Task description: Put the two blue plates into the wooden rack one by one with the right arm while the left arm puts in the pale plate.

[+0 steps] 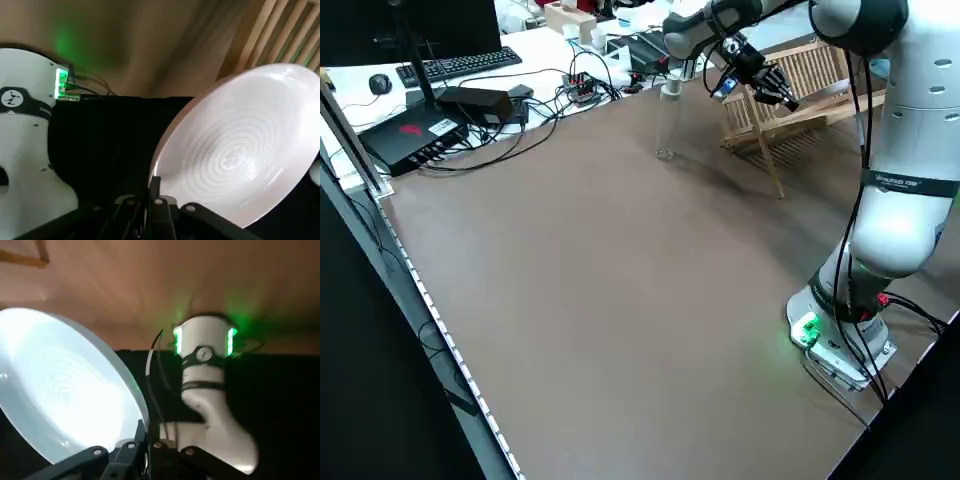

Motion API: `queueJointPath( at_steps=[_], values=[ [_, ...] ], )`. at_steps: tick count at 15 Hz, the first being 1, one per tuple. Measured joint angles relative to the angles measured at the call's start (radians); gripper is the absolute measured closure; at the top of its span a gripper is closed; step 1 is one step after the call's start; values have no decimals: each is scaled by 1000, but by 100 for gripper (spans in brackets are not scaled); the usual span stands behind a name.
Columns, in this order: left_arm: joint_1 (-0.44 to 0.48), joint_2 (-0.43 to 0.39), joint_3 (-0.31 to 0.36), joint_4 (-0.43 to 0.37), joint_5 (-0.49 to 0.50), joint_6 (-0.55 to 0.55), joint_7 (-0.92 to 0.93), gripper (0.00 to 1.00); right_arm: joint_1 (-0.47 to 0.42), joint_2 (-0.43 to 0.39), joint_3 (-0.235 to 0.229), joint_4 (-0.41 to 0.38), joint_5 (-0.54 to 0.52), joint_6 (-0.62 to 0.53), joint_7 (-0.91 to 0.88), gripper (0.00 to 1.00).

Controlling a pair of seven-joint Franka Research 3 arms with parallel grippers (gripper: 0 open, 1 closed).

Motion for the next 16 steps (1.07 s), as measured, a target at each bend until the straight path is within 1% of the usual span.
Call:
queueJointPath(
  at_steps=[1,3,4,6,8,11,16],
  values=[
    [-18,18,0,8,-3,16,-36,96,14,-6,0,-5,33,-13,48,97],
    [-42,58,0,25,-3,42,-98,96,29,-19,0,-28,134,-23,180,97],
    [-56,94,0,40,-5,59,-136,96,50,-24,0,-47,221,-23,325,97],
    [-67,120,0,49,-7,79,-148,96,92,-24,1,-59,274,-23,448,97],
    [-85,133,0,57,-12,102,-164,96,136,-24,1,-84,359,-8,591,97],
    [-110,136,0,60,-37,121,-188,97,180,-31,2,-133,459,78,723,97],
    [-131,143,0,60,-55,142,-201,95,263,-99,2,-278,550,289,791,97]
  ],
)
